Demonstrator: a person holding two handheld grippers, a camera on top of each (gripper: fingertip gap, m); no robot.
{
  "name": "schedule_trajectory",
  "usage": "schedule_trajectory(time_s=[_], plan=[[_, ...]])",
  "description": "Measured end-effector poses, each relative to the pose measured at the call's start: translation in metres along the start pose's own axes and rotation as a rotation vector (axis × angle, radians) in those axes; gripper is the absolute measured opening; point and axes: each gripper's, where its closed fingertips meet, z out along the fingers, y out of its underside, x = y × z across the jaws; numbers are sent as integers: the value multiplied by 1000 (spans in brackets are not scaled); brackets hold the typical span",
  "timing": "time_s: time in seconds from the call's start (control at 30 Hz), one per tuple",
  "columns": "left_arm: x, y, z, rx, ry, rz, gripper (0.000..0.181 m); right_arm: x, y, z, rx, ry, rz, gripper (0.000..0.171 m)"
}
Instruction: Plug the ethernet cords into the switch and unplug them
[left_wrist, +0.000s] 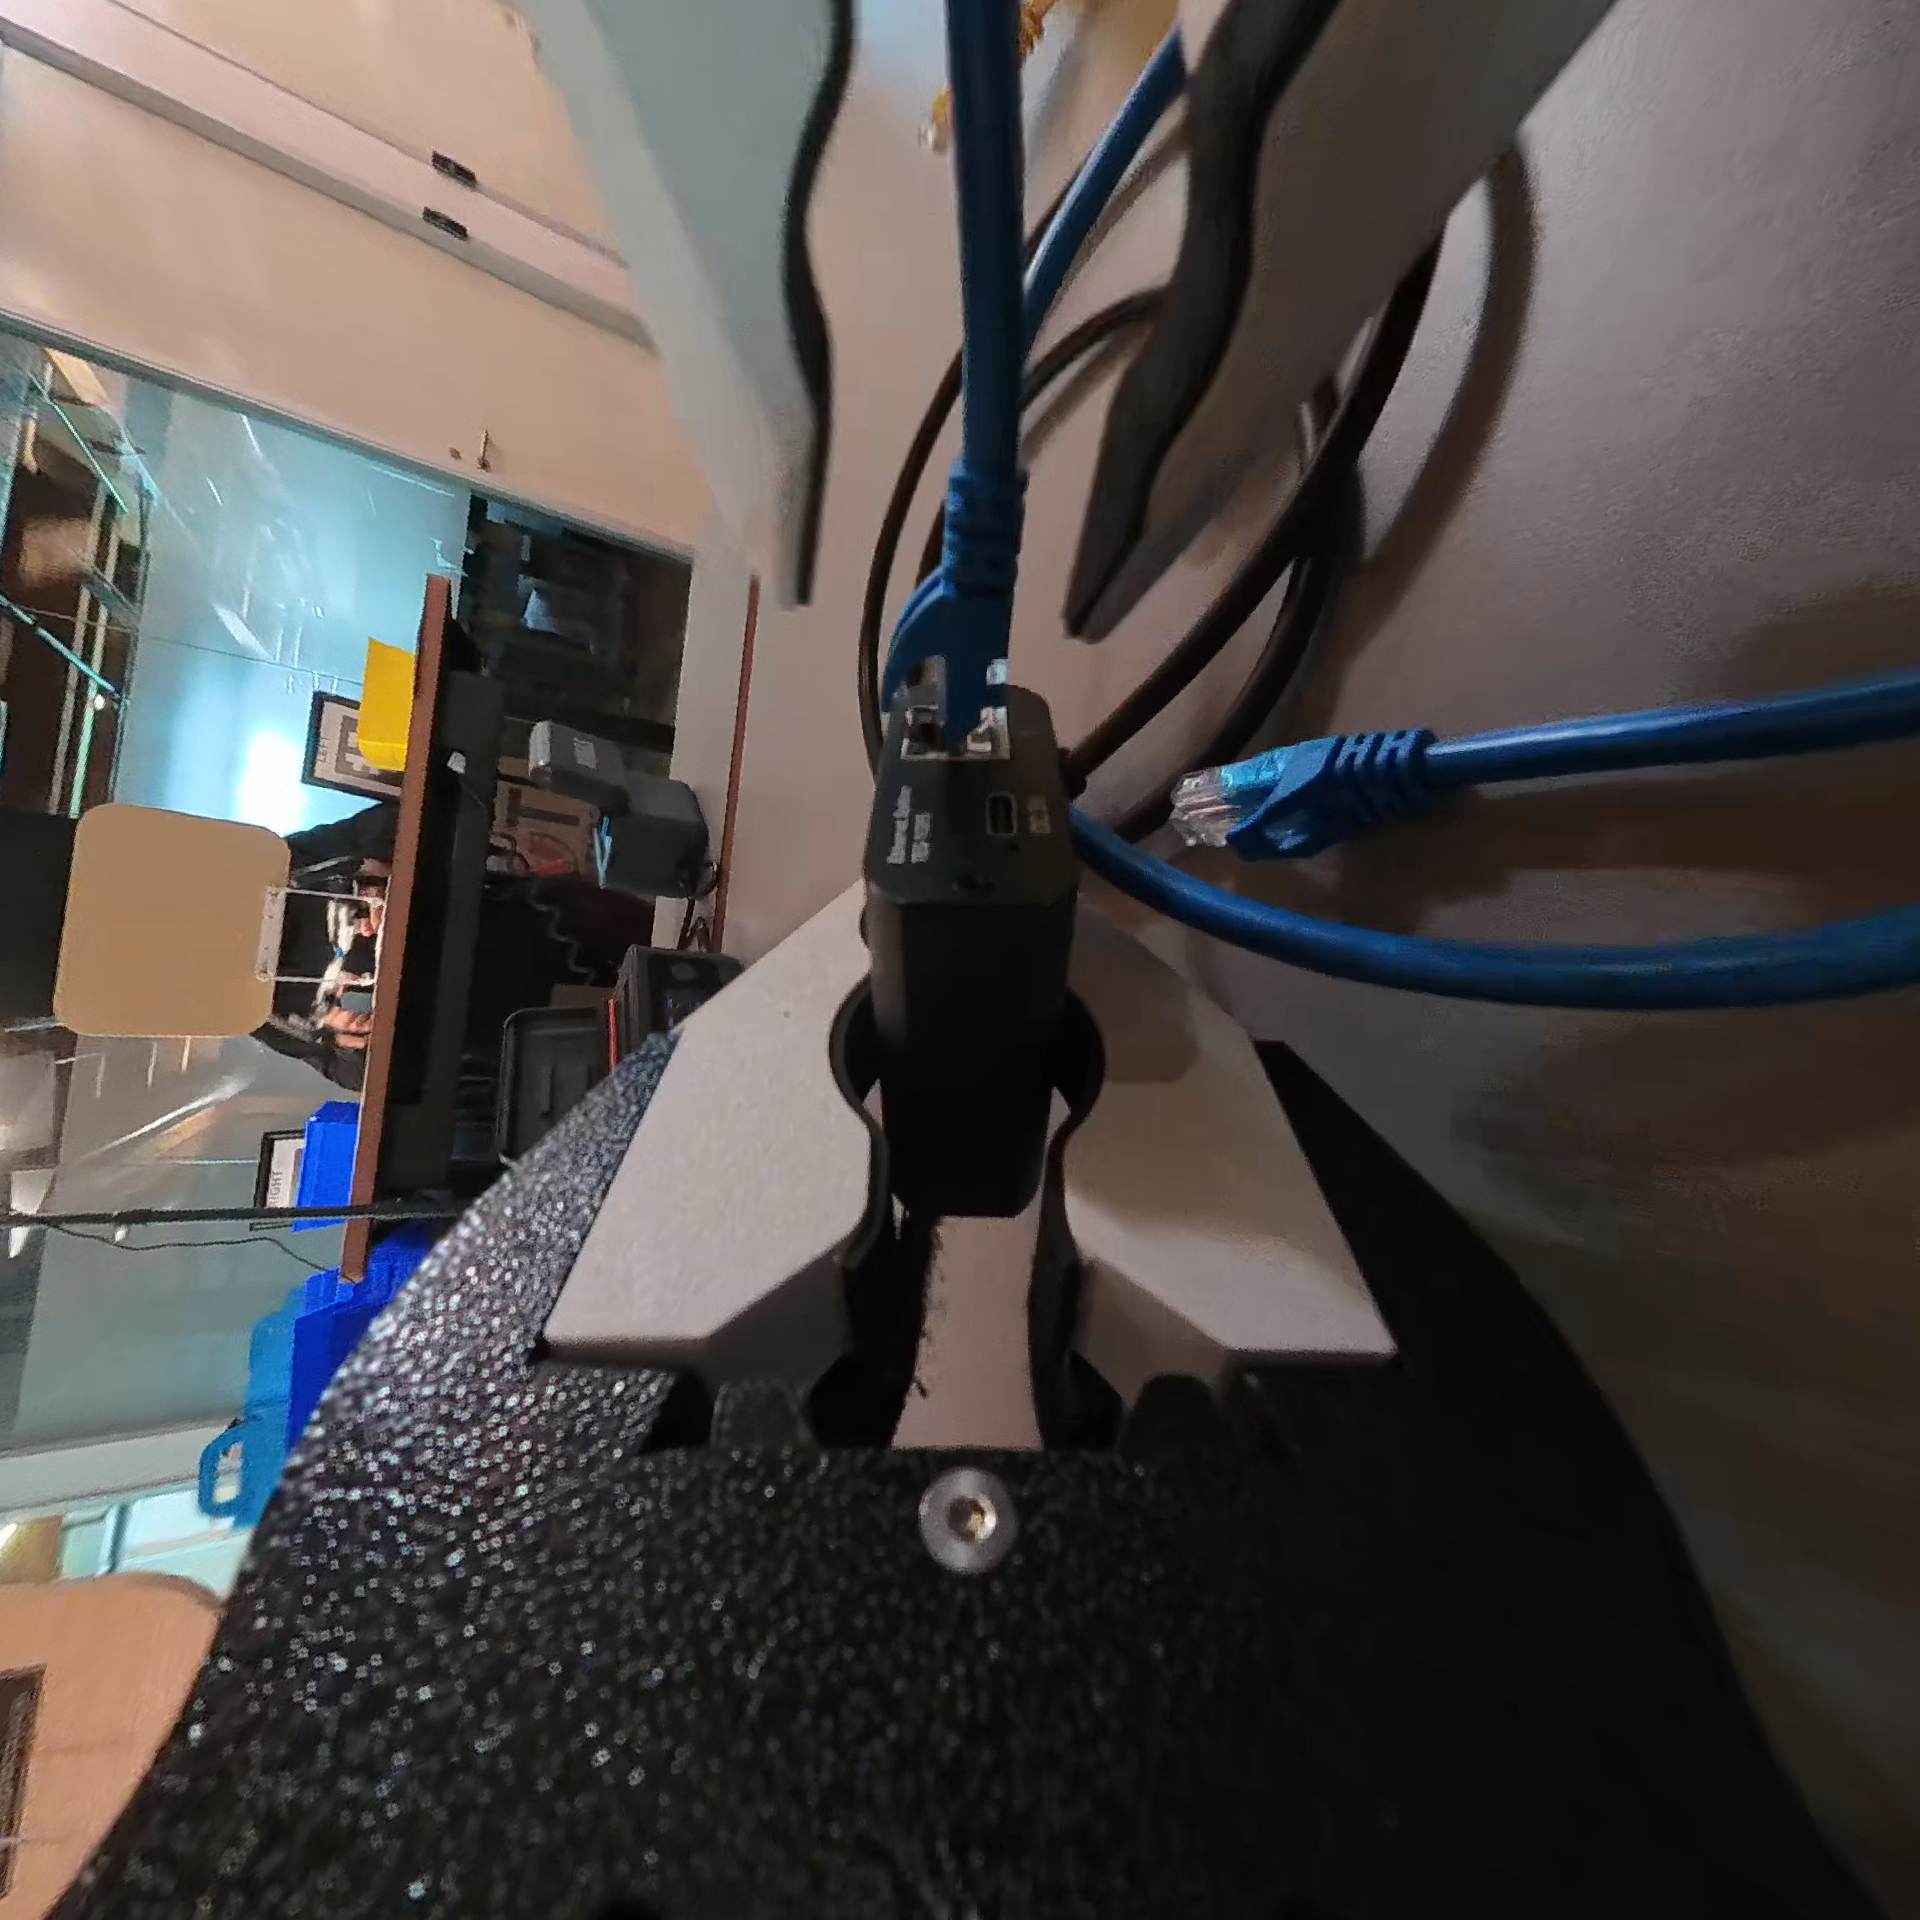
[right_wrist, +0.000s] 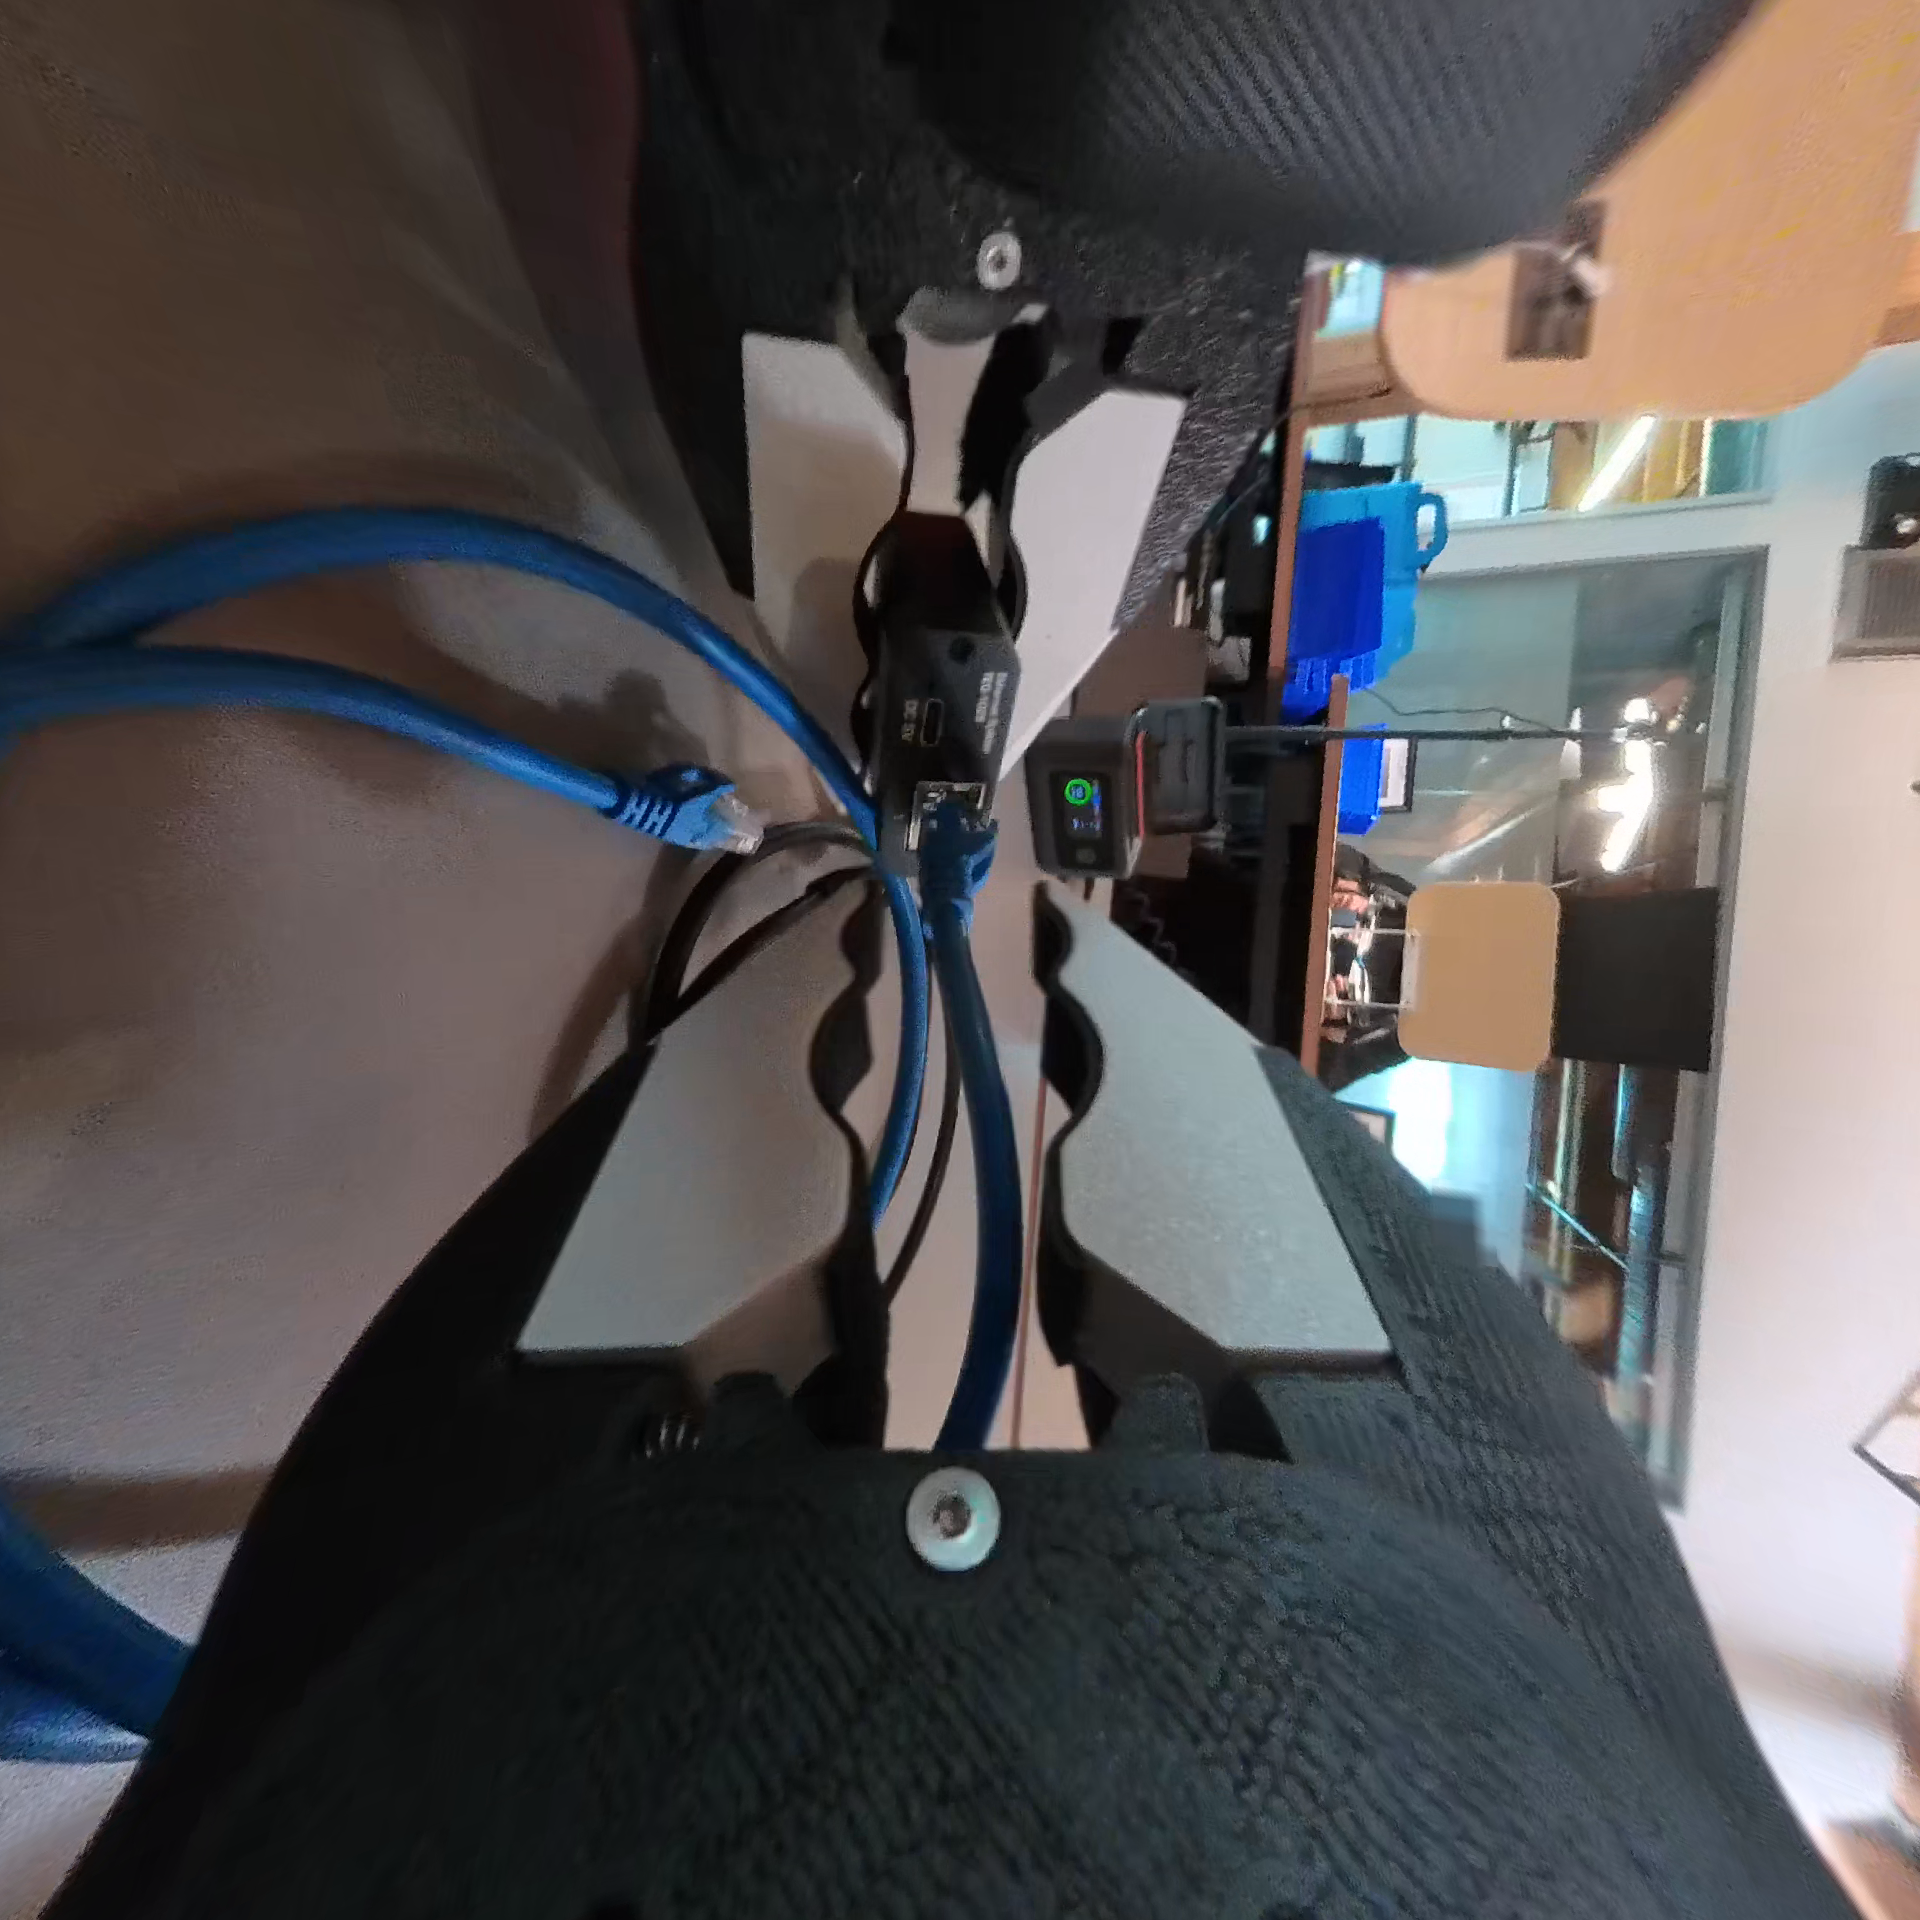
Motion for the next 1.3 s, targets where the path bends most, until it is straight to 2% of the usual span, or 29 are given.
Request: schedule_trajectory(time_s=[0.03,0.07,0.17,0.23,0.33,0.37,0.5,0.67,0.73,0.87,1.03,1.13,1.17,1.3], plan=[[0,-3,-2,25,4,-15,21,3,-2,-3,25,11,28,16],[-1,-7,-3,52,7,-39,21,4,-3,-5,52,1,73,12],[-9,-19,-11,160,13,-134,27,13,-5,-13,162,-34,306,9],[-24,-33,-21,282,6,-288,42,25,-7,-21,275,-37,481,8],[-46,-39,-31,425,49,-593,90,52,-14,-38,501,-31,758,7],[-49,-42,-35,488,94,-689,93,60,-18,-45,586,-37,846,7],[-63,-76,-70,874,338,-988,86,77,-35,-59,891,-107,1125,6],[-66,-102,-101,1134,495,-1070,61,84,-38,-57,1075,-101,1333,6],[-70,-106,-107,1201,515,-1112,51,81,-39,-55,1088,-112,1347,6],[-71,-106,-105,1225,487,-1156,39,76,-39,-51,1069,-117,1335,6],[-71,-107,-105,1240,468,-1169,35,69,-39,-51,1058,-185,1322,6],[-74,-101,-102,1217,412,-1170,20,53,-42,-46,981,-306,1287,6],[-73,-99,-99,1182,420,-1172,20,47,-40,-41,920,-316,1264,7],[-69,-81,-76,978,327,-1140,19,38,-18,-35,742,-316,1223,44]])
